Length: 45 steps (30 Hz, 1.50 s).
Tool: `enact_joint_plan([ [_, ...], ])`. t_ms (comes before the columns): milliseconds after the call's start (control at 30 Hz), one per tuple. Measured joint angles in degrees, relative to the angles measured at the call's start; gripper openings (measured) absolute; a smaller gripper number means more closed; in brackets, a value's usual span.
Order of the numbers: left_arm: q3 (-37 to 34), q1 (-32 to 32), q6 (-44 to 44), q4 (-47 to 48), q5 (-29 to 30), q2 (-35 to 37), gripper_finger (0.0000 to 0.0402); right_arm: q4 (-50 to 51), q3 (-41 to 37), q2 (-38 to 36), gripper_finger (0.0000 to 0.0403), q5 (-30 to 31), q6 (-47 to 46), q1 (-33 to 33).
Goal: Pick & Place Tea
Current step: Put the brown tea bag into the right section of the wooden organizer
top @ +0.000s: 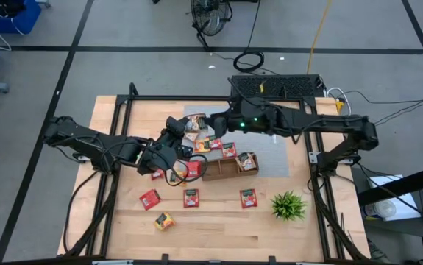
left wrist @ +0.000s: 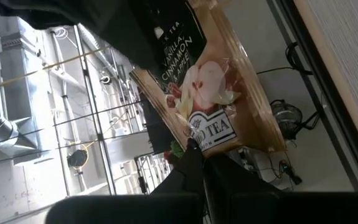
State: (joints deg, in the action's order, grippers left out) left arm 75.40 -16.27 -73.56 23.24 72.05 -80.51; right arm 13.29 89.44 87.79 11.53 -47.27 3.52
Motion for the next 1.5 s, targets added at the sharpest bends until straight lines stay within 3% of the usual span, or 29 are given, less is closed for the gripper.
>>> enact_joint_plan([
  [467, -0.02, 0.00, -1.14, -1.51, -0.92, 0.02, 0.0000, -8.83, -2.28, 0.55, 0.0189, -4.38, 0.06, -0.28],
  [600, -0.02, 0.00, -2.16, -3.00, -1.01, 0.02, 0.0000, -8.21, -2.30, 0.80, 0.0138, -6.43, -0.51, -0.19],
  [800, -0.02, 0.00, -2.57, -3.96, -1.05, 0.02, 0.0000, -7.83, -2.30, 1.20, 0.0023, -10.39, -0.01, -0.25],
  [933, -0.02, 0.02, -1.89, -3.91, -1.99, 0.03, 0.0004, -6.87, -2.30, 0.90, 0.0004, -10.53, 0.95, -0.21],
  [1200, -0.02, -0.47, 14.71, -3.80, -2.66, 0.10, 0.0057, 0.88, -2.28, -1.76, 0.0001, -14.85, 3.21, -0.23],
  [1367, -0.02, -1.64, 27.93, -3.32, -7.15, 0.11, 0.0097, 10.15, -2.29, -6.62, 0.0000, -16.19, 5.46, 0.98],
  [1500, -0.02, -1.78, 44.31, -2.37, -12.94, 0.11, 0.0142, 17.51, -2.27, -10.81, 0.0000, -19.30, 8.98, 3.26],
])
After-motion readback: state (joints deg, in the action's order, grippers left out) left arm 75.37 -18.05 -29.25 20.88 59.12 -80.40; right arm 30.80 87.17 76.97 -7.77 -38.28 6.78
